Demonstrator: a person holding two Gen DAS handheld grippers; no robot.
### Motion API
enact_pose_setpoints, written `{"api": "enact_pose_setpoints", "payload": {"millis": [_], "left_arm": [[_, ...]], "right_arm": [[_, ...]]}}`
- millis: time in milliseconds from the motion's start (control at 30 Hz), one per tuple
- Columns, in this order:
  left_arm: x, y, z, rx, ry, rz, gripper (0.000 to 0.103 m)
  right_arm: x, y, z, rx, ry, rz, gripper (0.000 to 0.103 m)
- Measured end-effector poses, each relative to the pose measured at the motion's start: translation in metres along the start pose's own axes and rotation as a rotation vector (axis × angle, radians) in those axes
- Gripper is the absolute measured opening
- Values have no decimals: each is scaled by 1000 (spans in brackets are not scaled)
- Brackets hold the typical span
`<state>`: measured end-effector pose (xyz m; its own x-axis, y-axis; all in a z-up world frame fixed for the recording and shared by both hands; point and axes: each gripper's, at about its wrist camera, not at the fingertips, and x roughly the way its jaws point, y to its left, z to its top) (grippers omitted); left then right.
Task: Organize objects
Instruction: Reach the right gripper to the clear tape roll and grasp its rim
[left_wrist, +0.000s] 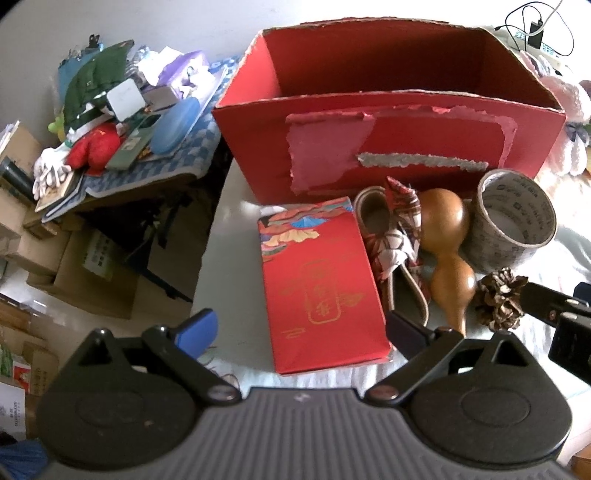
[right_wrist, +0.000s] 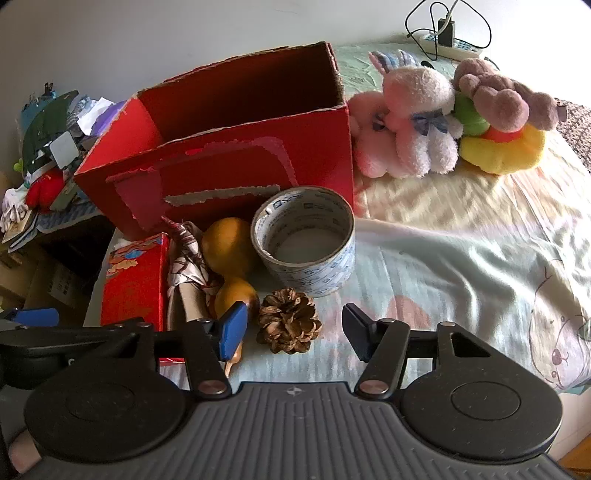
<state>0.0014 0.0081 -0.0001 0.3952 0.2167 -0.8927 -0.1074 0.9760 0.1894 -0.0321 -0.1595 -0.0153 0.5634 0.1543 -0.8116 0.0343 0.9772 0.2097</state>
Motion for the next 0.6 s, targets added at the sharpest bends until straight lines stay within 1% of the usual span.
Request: {"api": "enact_pose_setpoints", "payload": {"millis": [67, 200, 333, 600], "left_arm": [[-1, -3, 2, 6, 15, -3, 98], [-4, -7, 4, 14, 20, -10, 98], [-6, -11, 6, 16, -6, -15, 98], [-7, -15, 10, 44, -29, -12, 98]], "right_arm": [[0, -2, 1, 2, 2, 2, 61], [-3, -6, 6, 2, -17, 10, 59], [-3, -10, 10, 16, -23, 28, 49], [-2, -14, 9, 37, -37, 29, 49]]}}
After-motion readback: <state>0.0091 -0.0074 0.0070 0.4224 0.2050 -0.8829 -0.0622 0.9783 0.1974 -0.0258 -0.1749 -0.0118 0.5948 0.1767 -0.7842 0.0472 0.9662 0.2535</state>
